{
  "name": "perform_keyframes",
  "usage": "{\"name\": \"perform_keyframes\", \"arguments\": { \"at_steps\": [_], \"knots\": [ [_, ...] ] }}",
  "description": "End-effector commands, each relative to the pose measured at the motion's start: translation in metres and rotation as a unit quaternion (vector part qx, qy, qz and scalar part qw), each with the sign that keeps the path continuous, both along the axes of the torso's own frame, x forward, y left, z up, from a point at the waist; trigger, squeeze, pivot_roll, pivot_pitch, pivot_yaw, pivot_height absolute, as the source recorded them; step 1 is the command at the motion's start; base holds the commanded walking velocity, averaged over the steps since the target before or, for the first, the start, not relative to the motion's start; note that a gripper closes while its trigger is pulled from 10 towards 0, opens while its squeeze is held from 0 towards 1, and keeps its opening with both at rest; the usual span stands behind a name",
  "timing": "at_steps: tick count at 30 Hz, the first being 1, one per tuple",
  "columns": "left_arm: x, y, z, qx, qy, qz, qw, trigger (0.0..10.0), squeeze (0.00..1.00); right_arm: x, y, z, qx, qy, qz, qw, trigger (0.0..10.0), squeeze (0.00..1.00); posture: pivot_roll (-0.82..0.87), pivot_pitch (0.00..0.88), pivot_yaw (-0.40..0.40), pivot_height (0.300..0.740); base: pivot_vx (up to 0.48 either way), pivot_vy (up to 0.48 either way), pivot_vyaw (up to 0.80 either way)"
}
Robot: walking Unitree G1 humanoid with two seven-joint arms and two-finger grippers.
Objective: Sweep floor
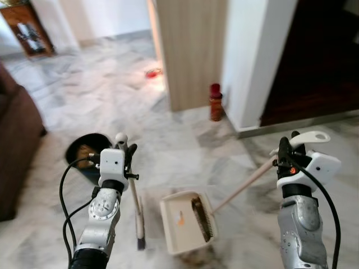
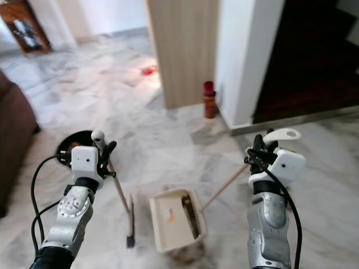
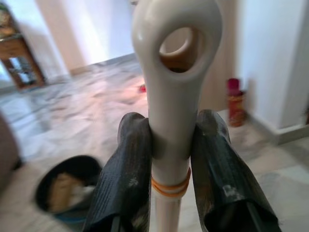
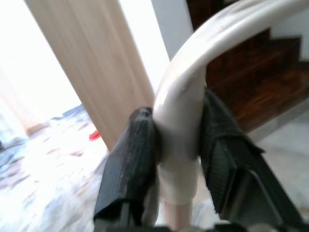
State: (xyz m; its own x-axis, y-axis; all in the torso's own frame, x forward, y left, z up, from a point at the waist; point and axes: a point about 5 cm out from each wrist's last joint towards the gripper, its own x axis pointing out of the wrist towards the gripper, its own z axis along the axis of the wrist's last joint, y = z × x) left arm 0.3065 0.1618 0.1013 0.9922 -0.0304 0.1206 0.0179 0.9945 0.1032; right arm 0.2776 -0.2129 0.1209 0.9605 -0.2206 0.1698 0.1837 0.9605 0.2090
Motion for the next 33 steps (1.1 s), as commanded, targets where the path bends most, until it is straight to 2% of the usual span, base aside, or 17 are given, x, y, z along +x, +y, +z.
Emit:
{"name": "perform_keyframes", "arguments": {
  "at_steps": [1, 33],
  "knots": [
    [0.0028, 0.0028, 0.0113, 0.005, -0.024, 0.003, 1.000, 10.0, 0.00, 0.0027, 0.0028, 0.0136, 0.000, -0.031, 0.003, 1.000, 10.0, 0.00, -0.11, 0.026, 0.072, 0.740, 0.000, 0.480, 0.51],
    [0.0027, 0.0034, 0.0107, 0.006, -0.023, 0.005, 1.000, 10.0, 0.00, 0.0050, 0.0026, 0.0183, 0.011, -0.041, 0.008, 0.999, 10.0, 0.00, -0.11, 0.016, 0.070, 0.740, 0.000, 0.480, 0.00]
  ]
}}
